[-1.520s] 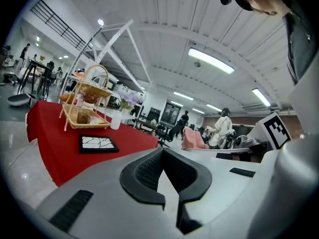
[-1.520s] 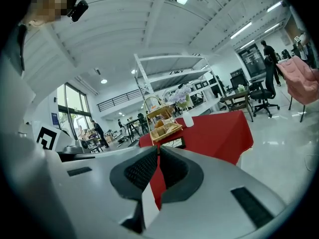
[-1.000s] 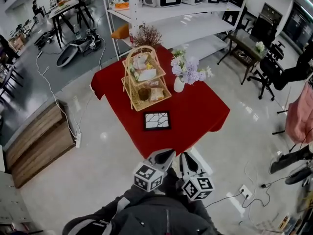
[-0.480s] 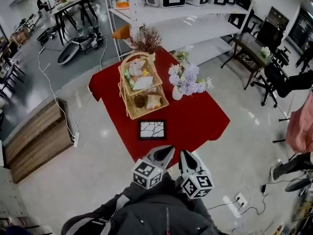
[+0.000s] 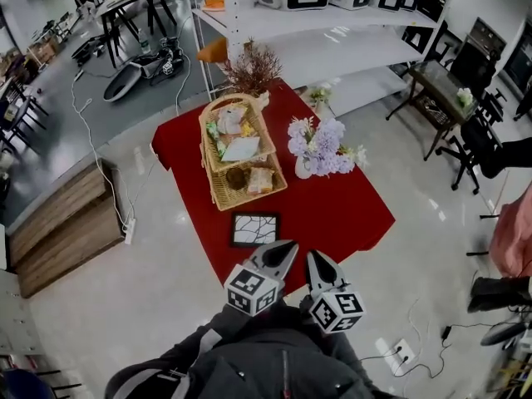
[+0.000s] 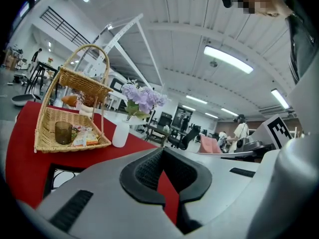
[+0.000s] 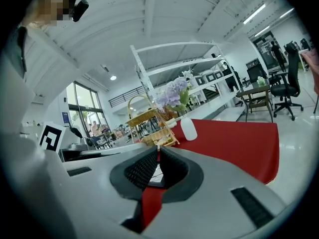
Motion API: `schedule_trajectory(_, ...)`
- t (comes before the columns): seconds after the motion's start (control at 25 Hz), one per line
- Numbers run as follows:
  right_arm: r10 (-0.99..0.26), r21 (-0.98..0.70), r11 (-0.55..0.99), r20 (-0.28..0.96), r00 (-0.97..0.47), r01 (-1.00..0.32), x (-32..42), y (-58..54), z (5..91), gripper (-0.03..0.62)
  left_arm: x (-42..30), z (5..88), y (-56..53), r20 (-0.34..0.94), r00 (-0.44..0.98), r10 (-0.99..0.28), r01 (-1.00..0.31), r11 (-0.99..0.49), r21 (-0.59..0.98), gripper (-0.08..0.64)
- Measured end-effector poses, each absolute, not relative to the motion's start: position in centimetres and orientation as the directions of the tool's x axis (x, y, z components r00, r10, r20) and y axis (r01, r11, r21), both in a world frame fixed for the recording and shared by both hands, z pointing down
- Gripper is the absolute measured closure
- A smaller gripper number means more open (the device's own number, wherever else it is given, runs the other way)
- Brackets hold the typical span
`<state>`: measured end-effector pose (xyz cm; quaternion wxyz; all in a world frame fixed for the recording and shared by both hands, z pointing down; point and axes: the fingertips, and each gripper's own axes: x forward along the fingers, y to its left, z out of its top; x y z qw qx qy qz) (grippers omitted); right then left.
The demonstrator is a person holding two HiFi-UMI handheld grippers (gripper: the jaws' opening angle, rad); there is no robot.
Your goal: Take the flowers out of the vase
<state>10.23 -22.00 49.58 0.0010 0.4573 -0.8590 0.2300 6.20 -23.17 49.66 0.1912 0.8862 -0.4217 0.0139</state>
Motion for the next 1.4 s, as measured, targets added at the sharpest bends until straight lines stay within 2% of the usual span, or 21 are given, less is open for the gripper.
schedule_trajectory(0.32, -0.767, -0.392, 0.500, 0.213, -0.605, -0.772, 10.2, -25.2, 49.9, 0.575, 6.3, 49.8, -26.2, 0.180, 0.617, -0.766, -0.771, -0.544, 0.330, 0.552)
schedule_trajectory(0.92, -0.808, -0.324, 0.512, 0.132, -0.573, -0.796, 10.4, -34.8, 48.1, 0.575, 5.4, 48.6, -32.8, 0.157, 0.541, -0.826, -0.822, -0.480, 0.306, 0.552)
schedule_trajectory(1.4, -0.796, -0.274, 0.539, 0.144, -0.588, -0.797, 10.5, -40.1, 49.0, 0.575, 5.2, 49.6, -36.4, 0.174, 0.499, -0.849, -0.842, -0.427, 0.330, 0.552)
